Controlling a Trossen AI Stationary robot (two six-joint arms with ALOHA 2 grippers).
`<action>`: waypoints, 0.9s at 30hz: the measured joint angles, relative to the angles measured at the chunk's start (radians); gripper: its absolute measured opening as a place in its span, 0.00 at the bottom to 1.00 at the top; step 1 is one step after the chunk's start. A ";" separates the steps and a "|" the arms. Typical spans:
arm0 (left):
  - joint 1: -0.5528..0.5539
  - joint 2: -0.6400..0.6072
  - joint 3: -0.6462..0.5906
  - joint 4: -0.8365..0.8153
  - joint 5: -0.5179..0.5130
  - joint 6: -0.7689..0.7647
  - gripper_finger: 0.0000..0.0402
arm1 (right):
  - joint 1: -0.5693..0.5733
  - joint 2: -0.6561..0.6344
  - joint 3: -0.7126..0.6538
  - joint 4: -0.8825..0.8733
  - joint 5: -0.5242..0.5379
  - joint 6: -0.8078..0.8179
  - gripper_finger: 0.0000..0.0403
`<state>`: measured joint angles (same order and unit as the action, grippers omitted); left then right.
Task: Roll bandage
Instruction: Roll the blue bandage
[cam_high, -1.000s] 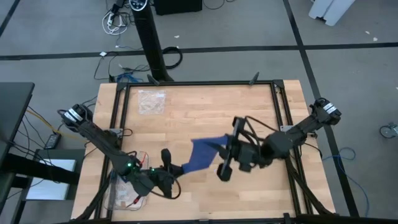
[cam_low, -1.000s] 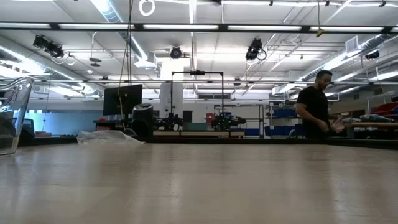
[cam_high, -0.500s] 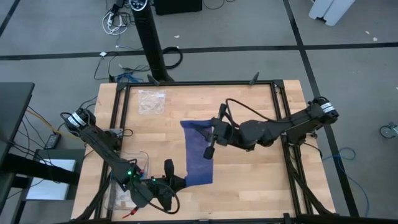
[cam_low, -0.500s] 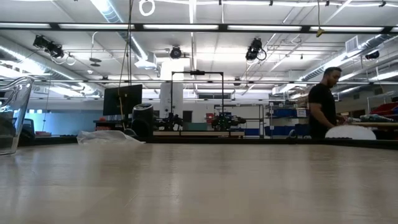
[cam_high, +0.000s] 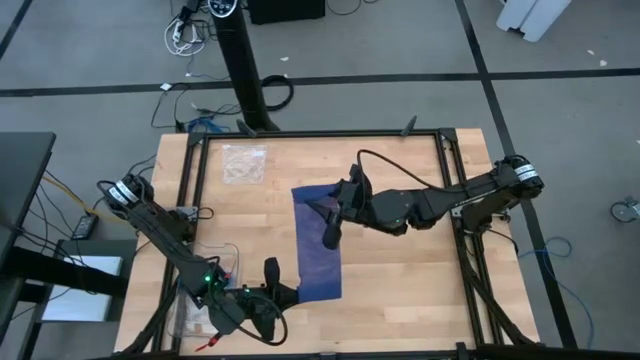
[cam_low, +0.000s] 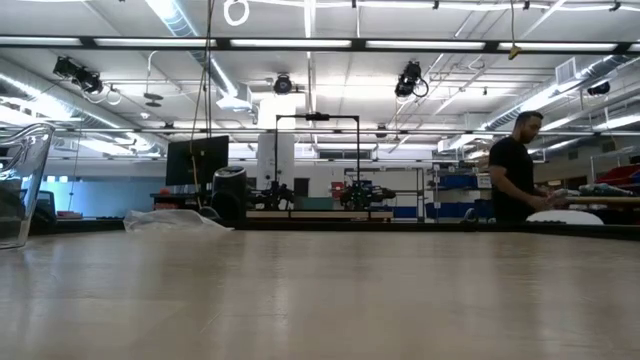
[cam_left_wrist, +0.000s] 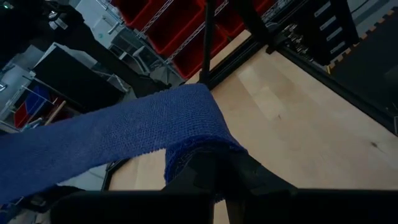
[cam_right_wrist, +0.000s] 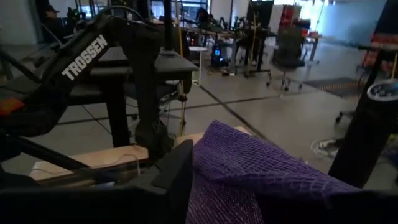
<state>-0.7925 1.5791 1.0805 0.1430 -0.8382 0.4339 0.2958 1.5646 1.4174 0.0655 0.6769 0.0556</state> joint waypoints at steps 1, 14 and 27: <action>0.000 0.000 0.000 0.001 0.000 0.000 0.04 | 0.000 0.000 0.000 -0.008 0.000 0.020 0.39; -0.002 0.000 0.000 0.001 0.007 -0.019 0.04 | -0.028 0.000 0.000 -0.219 -0.083 0.332 0.40; -0.003 0.000 0.000 0.004 0.059 -0.053 0.04 | -0.083 0.000 0.000 -0.334 -0.194 0.386 0.40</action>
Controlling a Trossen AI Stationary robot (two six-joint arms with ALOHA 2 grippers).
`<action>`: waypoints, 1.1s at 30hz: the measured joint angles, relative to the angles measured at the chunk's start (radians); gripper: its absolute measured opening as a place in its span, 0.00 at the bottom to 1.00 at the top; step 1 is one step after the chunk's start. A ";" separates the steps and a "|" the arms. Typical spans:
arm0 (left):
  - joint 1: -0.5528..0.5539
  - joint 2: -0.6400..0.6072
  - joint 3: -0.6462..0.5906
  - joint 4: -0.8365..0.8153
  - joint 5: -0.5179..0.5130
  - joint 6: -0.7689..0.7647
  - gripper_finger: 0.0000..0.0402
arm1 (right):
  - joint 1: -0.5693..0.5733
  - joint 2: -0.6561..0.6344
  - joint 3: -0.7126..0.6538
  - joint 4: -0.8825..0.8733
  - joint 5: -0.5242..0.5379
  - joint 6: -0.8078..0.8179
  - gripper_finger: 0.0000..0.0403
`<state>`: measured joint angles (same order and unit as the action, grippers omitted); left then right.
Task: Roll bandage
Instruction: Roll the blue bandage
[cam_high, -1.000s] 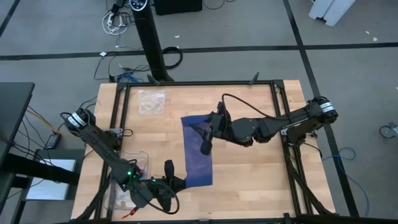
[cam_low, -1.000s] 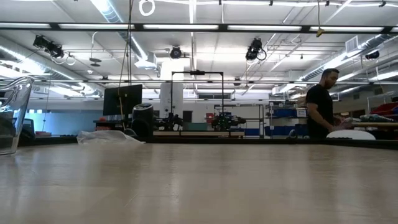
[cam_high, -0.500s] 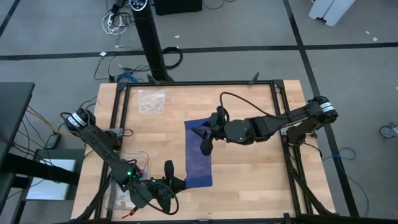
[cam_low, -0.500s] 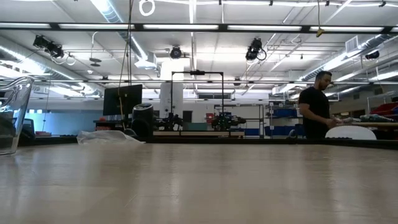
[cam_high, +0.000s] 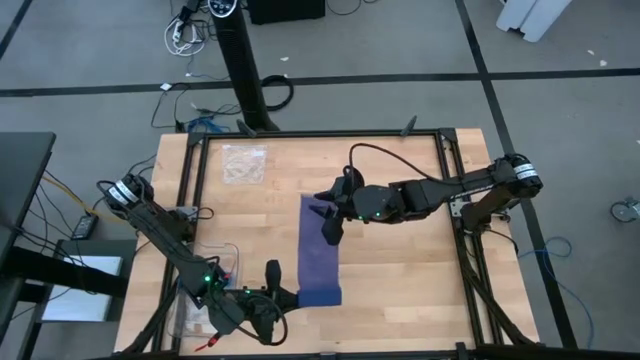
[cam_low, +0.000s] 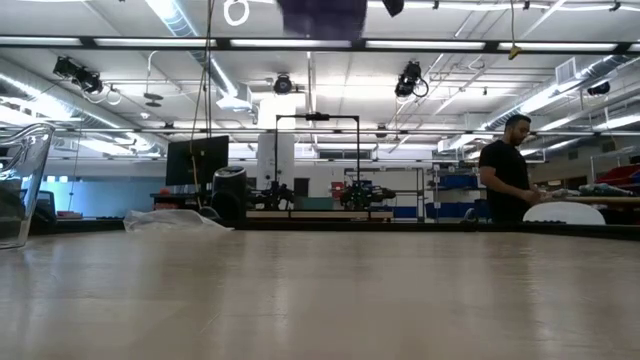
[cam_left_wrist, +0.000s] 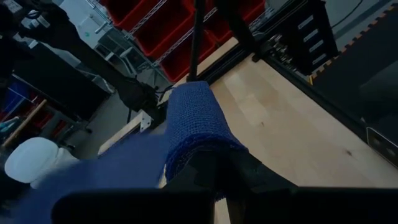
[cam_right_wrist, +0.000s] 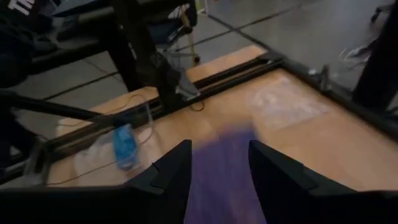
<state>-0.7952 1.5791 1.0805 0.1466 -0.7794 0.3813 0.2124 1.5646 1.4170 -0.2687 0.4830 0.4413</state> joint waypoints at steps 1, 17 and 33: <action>0.000 0.000 0.000 0.000 0.000 0.000 0.04 | -0.006 0.000 0.000 -0.007 -0.021 0.024 0.40; 0.000 -0.007 0.000 0.010 0.027 -0.009 0.04 | 0.030 -0.003 0.000 -0.114 -0.185 -0.208 0.36; 0.012 -0.172 0.000 -0.056 0.082 -0.050 0.04 | 0.118 -0.006 -0.439 0.252 -0.060 -0.279 0.25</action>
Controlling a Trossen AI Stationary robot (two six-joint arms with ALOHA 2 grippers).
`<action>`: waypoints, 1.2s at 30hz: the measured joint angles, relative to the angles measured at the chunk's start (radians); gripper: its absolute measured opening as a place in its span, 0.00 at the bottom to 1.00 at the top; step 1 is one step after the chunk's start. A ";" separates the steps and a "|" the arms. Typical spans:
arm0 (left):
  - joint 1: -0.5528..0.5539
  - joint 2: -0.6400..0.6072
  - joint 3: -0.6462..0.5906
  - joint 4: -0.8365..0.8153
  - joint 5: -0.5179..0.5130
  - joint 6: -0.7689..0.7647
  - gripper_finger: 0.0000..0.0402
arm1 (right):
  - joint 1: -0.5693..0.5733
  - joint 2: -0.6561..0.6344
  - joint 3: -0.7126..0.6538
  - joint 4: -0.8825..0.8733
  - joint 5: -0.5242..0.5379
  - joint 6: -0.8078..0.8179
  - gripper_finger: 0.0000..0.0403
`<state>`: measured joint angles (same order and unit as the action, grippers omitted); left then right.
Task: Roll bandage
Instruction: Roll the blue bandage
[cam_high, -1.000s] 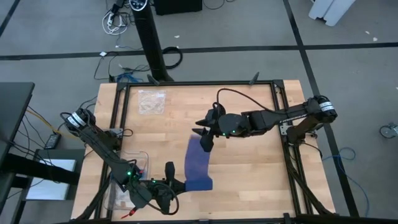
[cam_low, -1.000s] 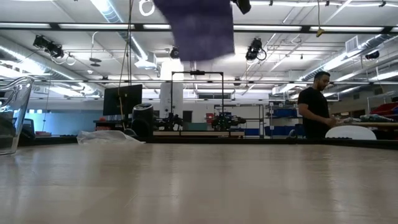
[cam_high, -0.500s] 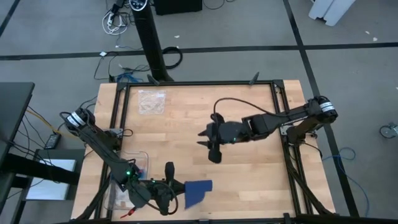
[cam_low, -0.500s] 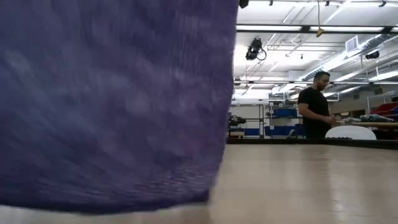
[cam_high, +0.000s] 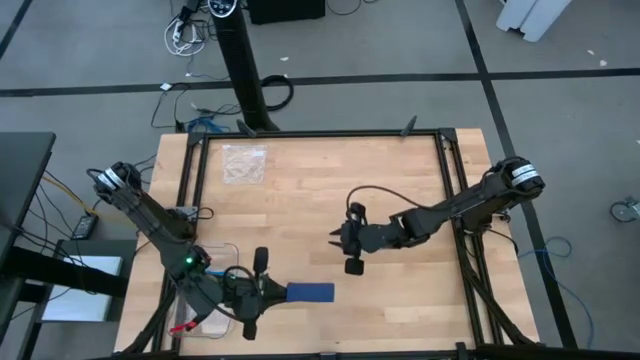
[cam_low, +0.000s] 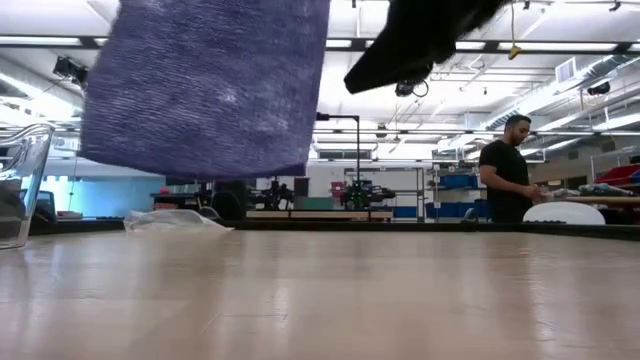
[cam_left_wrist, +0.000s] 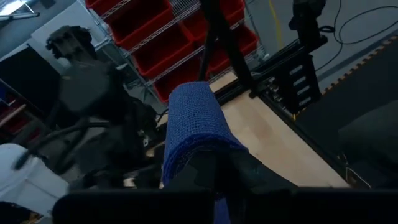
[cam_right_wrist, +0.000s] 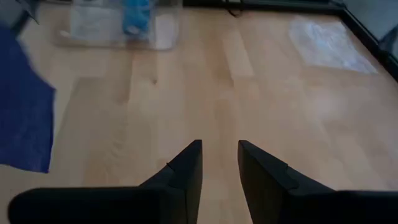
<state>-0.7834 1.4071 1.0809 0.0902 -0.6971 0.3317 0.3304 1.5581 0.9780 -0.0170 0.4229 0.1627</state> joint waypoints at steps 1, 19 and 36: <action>0.004 -0.004 0.000 -0.005 0.000 0.000 0.04 | 0.010 0.000 -0.035 0.057 0.000 -0.001 0.25; 0.077 -0.028 0.049 -0.007 0.036 0.061 0.04 | 0.194 0.032 -0.374 0.764 0.091 0.064 0.25; 0.101 -0.028 0.123 -0.005 0.045 0.159 0.04 | 0.206 0.215 -0.293 1.098 0.016 -0.090 0.43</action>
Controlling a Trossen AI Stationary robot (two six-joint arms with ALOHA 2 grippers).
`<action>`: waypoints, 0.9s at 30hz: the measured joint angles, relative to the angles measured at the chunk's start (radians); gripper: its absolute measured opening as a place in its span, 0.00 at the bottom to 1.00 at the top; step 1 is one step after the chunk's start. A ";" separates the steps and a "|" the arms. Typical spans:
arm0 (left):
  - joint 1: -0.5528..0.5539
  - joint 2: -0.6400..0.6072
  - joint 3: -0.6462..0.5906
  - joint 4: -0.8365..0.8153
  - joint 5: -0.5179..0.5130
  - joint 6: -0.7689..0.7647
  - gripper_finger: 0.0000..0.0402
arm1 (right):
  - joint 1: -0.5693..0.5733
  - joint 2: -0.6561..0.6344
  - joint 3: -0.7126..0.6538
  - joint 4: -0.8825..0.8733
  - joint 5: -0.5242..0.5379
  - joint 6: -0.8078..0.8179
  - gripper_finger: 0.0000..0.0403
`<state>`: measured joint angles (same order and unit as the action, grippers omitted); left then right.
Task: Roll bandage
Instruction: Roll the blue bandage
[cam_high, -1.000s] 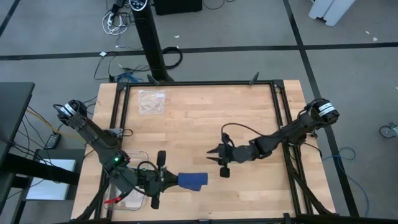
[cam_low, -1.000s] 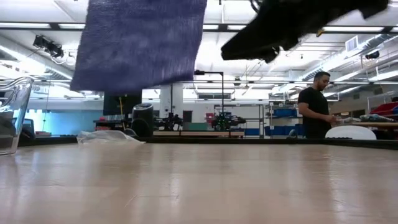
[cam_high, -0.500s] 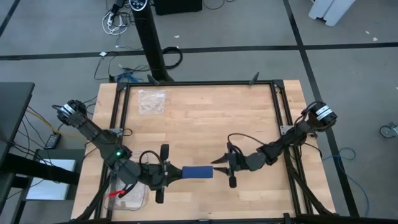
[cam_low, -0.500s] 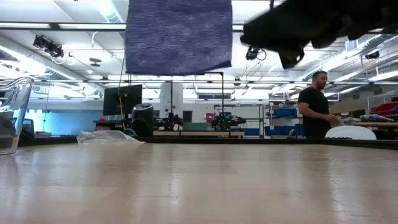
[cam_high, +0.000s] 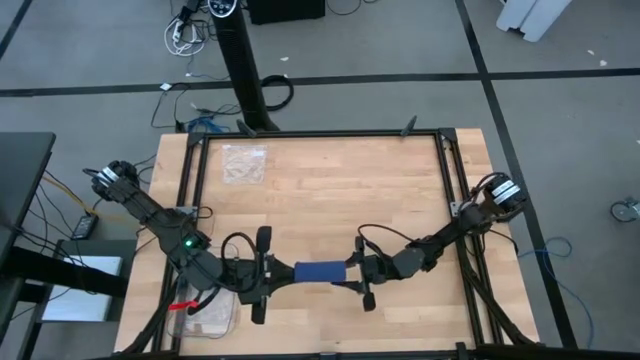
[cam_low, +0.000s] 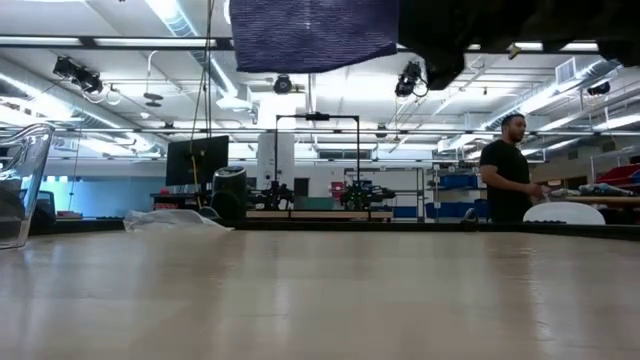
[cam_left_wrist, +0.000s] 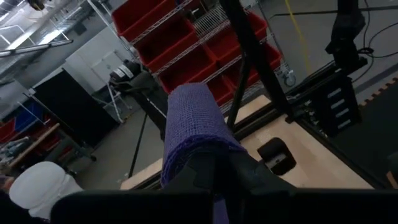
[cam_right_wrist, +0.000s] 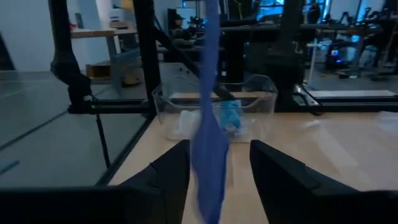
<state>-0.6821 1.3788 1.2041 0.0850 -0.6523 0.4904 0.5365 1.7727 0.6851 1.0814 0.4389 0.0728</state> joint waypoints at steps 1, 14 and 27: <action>0.002 0.000 0.000 0.000 0.001 0.000 0.04 | -0.009 0.012 0.016 -0.001 -0.022 0.002 0.44; 0.015 0.000 0.000 0.035 -0.033 0.056 0.04 | -0.035 0.194 0.172 -0.004 -0.029 0.012 0.34; 0.034 -0.014 -0.002 0.036 -0.120 0.109 0.04 | 0.063 0.197 0.187 0.026 -0.017 0.003 0.01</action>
<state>-0.6479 1.3649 1.2022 0.1207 -0.7725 0.5997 0.5993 1.9701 0.8722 1.1070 0.4222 0.0755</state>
